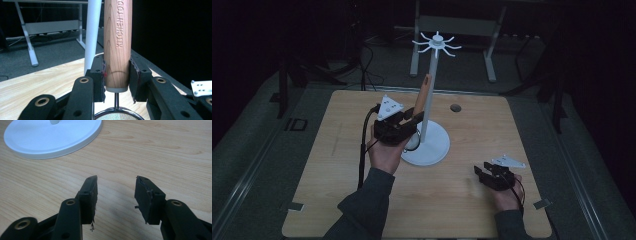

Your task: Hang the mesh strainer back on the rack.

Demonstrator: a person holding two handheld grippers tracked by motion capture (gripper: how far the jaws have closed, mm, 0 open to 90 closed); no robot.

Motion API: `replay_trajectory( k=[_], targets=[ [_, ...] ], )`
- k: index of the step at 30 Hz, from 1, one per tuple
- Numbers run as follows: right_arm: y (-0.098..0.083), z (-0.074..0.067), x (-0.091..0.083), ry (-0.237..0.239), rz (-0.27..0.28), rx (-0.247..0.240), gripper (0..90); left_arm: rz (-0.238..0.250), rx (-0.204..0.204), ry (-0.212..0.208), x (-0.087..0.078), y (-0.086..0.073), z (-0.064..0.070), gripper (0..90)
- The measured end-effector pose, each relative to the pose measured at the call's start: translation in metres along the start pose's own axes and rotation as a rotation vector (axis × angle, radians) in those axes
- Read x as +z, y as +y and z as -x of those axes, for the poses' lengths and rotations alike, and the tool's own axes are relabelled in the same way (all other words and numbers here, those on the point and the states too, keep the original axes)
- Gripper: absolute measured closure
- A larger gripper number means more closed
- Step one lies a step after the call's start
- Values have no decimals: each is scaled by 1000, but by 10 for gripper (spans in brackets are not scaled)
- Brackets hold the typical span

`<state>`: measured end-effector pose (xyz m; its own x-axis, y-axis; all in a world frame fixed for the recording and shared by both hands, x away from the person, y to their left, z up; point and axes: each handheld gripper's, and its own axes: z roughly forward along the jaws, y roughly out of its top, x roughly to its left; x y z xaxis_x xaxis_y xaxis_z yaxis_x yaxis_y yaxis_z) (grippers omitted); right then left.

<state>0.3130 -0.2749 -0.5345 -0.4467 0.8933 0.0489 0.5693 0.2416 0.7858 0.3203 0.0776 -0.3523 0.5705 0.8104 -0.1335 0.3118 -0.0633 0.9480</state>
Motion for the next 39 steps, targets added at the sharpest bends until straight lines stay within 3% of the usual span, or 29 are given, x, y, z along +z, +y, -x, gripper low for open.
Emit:
replay_trajectory(
  k=[21, 39],
  targets=[
    [0, 1, 2, -3, -1, 4, 525, 71, -17, 20, -11, 11, -6, 689],
    [-1, 1, 1, -6, -2, 8, 525, 147, -55, 31, -16, 23, -4, 689]
  ],
)
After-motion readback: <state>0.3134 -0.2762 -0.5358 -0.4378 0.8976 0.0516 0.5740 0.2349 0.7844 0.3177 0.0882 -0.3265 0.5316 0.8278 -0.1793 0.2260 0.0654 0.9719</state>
